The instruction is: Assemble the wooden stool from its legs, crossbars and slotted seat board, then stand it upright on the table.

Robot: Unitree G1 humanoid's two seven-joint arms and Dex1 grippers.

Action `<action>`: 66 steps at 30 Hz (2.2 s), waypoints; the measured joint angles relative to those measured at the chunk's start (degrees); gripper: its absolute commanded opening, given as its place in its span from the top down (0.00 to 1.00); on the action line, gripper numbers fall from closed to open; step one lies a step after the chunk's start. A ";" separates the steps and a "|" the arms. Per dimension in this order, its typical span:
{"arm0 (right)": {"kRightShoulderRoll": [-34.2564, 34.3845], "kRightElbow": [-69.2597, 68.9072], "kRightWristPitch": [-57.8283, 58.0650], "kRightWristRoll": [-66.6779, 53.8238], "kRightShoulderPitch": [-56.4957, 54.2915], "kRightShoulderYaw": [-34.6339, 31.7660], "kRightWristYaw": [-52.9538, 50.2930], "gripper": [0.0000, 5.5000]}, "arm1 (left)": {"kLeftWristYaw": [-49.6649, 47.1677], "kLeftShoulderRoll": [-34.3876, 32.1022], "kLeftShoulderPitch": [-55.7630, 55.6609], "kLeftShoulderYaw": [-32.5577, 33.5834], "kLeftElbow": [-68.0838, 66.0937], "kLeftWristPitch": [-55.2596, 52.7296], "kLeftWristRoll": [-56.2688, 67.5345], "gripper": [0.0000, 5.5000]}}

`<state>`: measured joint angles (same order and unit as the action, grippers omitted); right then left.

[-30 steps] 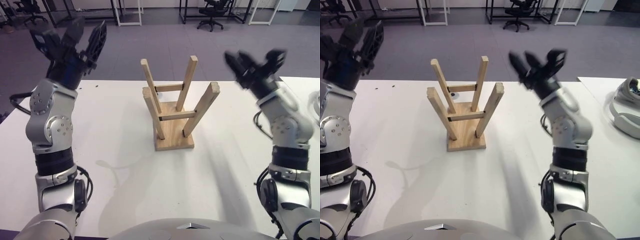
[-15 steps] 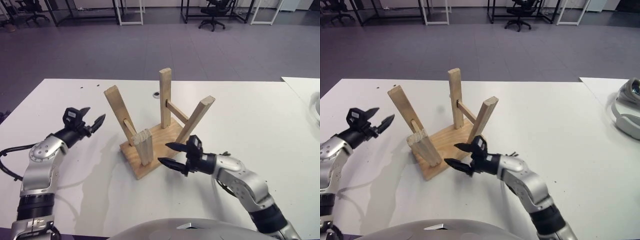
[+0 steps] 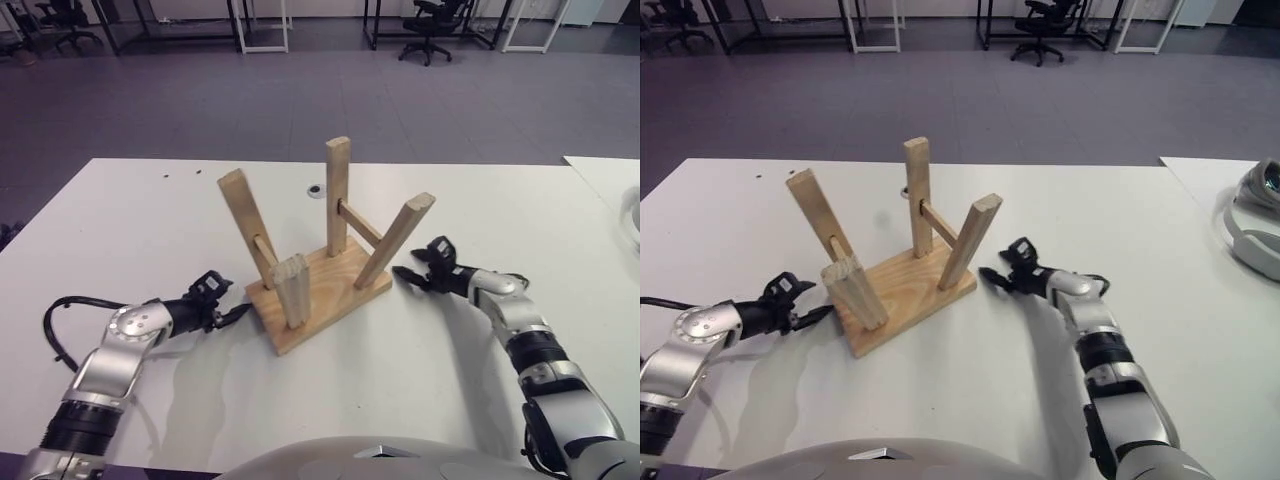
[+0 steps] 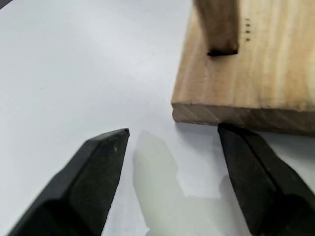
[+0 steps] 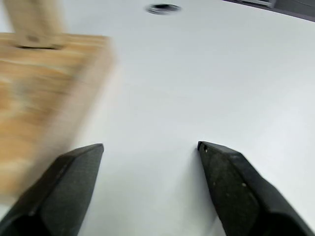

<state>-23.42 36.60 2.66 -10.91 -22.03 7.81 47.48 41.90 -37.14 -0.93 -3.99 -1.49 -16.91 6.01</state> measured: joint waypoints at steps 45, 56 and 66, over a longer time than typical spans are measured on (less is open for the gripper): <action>-3.21 -77.85 55.81 -22.55 25.71 -22.43 -26.28 0.35 | -14.99 13.18 -1.42 15.18 40.38 -46.57 13.29 0.39; -19.35 -75.73 47.34 -22.60 29.90 -24.59 -11.50 0.35 | 3.77 -8.01 1.20 13.60 21.76 -21.47 9.58 0.39; -24.49 -62.25 31.27 -20.03 22.32 -11.40 10.91 0.35 | 28.98 -13.48 -12.31 0.83 7.74 -5.11 11.05 0.39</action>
<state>-47.92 -25.66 33.93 -30.93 0.29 -3.59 58.39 70.88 -50.62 -13.24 -3.16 6.24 -22.02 17.06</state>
